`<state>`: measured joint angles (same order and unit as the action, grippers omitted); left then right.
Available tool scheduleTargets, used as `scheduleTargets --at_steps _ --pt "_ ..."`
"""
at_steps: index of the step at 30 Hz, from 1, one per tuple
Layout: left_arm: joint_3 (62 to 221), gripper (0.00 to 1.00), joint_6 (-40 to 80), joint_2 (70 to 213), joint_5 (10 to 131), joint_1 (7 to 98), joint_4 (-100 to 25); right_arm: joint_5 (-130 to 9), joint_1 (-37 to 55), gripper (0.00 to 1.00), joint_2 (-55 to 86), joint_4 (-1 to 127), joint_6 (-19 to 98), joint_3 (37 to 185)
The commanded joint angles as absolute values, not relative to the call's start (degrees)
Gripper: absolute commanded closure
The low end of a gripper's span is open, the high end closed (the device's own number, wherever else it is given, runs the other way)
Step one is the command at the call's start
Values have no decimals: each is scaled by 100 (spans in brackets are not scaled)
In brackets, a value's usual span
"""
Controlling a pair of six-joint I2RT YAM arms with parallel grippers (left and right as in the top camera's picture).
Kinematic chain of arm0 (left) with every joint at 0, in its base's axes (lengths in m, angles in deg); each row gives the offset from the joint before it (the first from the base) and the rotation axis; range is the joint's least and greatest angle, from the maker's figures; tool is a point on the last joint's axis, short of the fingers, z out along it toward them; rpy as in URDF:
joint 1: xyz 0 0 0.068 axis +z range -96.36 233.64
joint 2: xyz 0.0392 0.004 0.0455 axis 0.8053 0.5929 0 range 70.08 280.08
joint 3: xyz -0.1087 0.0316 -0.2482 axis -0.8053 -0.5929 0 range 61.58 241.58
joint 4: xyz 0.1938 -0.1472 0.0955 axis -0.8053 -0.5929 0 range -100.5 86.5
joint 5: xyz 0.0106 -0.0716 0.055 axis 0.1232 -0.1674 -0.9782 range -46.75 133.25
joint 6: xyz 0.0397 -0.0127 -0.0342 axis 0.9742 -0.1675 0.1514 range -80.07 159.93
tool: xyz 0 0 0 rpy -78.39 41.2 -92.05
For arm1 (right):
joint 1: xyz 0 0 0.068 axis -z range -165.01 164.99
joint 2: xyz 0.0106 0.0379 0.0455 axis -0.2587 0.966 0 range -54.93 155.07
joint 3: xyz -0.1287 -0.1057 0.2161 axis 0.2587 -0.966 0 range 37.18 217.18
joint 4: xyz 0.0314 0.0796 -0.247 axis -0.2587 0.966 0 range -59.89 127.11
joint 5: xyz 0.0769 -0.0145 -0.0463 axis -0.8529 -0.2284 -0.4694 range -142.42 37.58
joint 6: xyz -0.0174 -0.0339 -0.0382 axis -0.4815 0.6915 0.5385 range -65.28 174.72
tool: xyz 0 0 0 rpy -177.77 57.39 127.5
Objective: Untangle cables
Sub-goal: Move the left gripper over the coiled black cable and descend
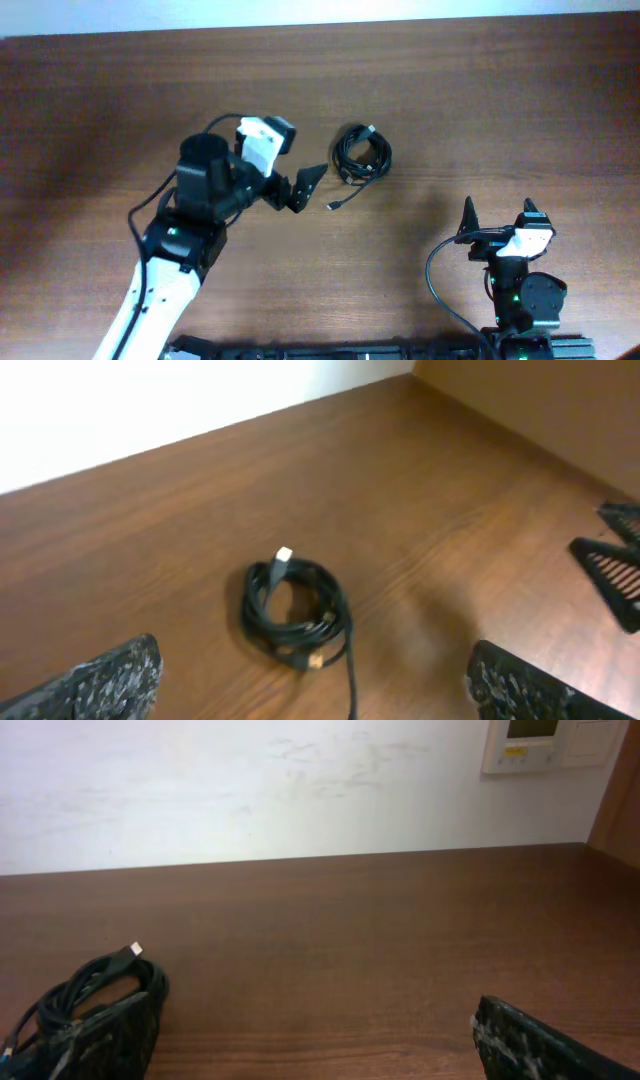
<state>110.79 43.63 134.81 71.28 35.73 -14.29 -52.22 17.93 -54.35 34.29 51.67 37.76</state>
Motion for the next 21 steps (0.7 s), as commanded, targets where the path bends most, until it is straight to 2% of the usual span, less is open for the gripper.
scheduleTargets --at_steps 1,5,9,12,15,16,18,21 --pt "11237 1 4518 13772 7216 3210 -1477 -5134 1765 1 -5462 3477 5127 3749" --pt "11237 2 4518 14045 7312 2913 -1682 -5134 1765 1 -5462 3477 5125 3749" --pt "11237 0 4516 14475 7323 2795 -1317 -5134 1765 1 -5462 3477 5127 3749" --pt "11372 4 3902 14993 6461 2701 -1081 -5134 1765 1 -5462 3477 5125 3749" --pt "12231 6 3904 15483 5780 2701 -1649 -5134 1765 1 -5462 3477 5127 3749" --pt "12428 7 3904 15608 5675 2701 -1746 -5134 1765 1 -5462 3477 5127 3749" --pt "12935 16 3902 16102 5585 2701 -1809 -5134 1765 1 -5462 3475 5125 3749" --pt "13191 20 3887 16989 5581 2701 -1534 -5132 1765 1 -5462 3475 5127 3749"
